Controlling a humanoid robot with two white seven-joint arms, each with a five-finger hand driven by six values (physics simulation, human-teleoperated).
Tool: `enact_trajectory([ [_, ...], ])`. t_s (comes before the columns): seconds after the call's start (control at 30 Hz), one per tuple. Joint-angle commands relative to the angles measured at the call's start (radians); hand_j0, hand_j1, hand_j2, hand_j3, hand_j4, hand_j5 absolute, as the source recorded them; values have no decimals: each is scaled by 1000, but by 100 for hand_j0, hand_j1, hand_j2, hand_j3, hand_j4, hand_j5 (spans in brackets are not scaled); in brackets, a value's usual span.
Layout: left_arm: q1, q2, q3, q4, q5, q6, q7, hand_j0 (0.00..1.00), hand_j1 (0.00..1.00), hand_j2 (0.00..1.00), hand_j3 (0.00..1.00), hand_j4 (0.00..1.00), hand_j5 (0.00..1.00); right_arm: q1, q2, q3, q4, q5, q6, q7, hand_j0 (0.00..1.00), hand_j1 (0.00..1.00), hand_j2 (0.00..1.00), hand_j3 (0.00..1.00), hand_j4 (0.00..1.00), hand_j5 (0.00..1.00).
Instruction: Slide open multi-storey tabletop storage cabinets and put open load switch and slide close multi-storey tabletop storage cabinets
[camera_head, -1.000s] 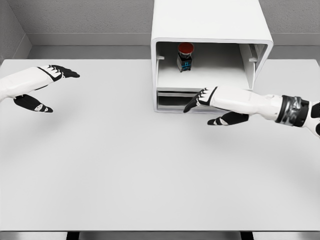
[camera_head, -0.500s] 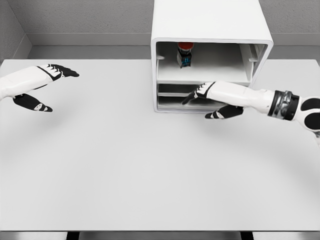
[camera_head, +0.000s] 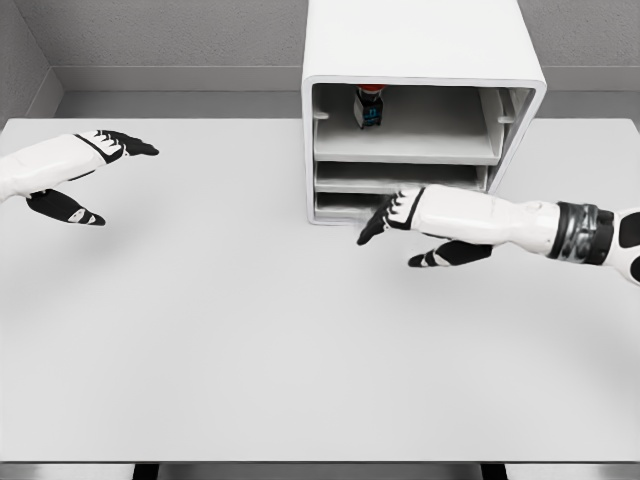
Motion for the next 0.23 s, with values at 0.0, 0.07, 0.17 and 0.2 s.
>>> enact_trajectory([
  [0.0,0,1,2,-1,7,1,1,100,100,100,100,100,100,0,-77,-2,-50,-6,2,-6,81,81,81,81,81,81],
  [0.07,0,0,2,-1,7,1,1,100,100,100,100,100,100,9,-183,-13,-47,-6,2,-6,94,94,94,94,94,94],
  [0.17,0,-2,2,-1,7,1,1,100,100,100,100,100,100,17,-247,-18,-39,-6,2,-3,100,100,100,100,100,100],
  [0.2,0,-2,2,0,7,1,1,100,100,100,100,100,100,17,-263,-19,-30,-6,2,-1,100,100,100,100,100,100],
])
